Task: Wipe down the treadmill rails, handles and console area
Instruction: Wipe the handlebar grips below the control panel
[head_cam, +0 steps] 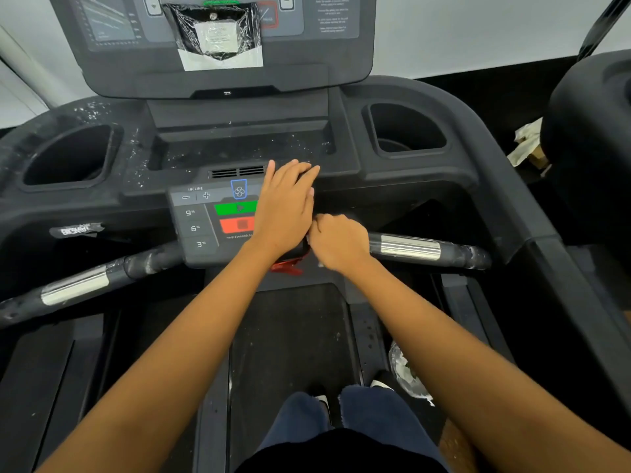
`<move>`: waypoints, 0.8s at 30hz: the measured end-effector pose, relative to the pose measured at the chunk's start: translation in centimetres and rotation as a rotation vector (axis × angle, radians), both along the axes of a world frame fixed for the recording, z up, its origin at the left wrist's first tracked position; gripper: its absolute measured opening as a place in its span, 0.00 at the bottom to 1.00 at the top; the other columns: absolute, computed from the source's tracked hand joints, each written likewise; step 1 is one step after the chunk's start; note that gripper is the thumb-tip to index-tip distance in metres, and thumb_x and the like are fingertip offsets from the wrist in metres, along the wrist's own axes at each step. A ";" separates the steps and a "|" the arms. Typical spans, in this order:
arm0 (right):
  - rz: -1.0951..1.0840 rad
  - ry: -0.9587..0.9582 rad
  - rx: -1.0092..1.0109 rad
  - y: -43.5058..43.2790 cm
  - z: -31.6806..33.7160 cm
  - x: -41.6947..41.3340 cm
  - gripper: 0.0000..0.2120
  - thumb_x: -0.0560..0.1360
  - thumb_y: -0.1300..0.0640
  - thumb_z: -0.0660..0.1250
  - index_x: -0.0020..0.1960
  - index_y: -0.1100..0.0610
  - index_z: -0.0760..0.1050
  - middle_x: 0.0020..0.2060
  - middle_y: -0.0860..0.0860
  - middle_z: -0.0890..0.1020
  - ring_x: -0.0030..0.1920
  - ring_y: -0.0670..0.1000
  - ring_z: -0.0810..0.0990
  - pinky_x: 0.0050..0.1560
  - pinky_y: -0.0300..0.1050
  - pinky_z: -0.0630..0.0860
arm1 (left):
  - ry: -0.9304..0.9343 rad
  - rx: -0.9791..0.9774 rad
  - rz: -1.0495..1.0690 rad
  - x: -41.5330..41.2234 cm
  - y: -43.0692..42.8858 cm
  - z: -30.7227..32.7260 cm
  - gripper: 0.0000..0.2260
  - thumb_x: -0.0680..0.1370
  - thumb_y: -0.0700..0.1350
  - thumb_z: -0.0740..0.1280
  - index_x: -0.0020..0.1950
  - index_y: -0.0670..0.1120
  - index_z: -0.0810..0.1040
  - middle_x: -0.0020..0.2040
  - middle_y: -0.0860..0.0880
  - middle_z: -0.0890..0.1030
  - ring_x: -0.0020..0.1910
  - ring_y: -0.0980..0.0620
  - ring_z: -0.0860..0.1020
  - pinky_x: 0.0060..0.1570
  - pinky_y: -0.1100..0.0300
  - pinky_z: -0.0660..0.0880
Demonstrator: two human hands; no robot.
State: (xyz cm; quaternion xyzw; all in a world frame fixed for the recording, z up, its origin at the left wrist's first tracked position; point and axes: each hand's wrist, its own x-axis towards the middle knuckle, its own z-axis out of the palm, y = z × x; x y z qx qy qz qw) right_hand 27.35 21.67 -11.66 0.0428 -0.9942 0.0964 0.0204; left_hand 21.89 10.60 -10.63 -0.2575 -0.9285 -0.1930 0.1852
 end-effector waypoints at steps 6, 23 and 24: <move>-0.103 0.216 -0.078 -0.6 -4.7 5.7 0.21 0.80 0.53 0.55 0.71 0.58 0.65 0.65 0.54 0.71 0.69 0.55 0.68 0.72 0.54 0.60 | 0.026 -0.042 0.002 -0.2 -0.2 -0.3 0.18 0.81 0.42 0.56 0.70 0.44 0.71 0.66 0.46 0.74 0.70 0.46 0.67 0.74 0.51 0.46; 0.011 0.408 0.054 1.9 -5.7 3.8 0.18 0.78 0.53 0.61 0.66 0.59 0.70 0.58 0.54 0.77 0.60 0.55 0.75 0.65 0.53 0.66 | 0.055 -0.083 0.028 0.1 0.2 -0.3 0.18 0.81 0.42 0.55 0.70 0.44 0.71 0.66 0.46 0.74 0.69 0.47 0.68 0.75 0.48 0.51; 0.069 0.411 0.157 4.0 -6.1 4.4 0.22 0.77 0.53 0.64 0.69 0.58 0.68 0.60 0.54 0.76 0.61 0.55 0.74 0.65 0.53 0.66 | 0.050 -0.080 0.027 0.1 0.1 -0.3 0.18 0.81 0.42 0.55 0.70 0.44 0.71 0.66 0.46 0.74 0.69 0.47 0.68 0.75 0.48 0.50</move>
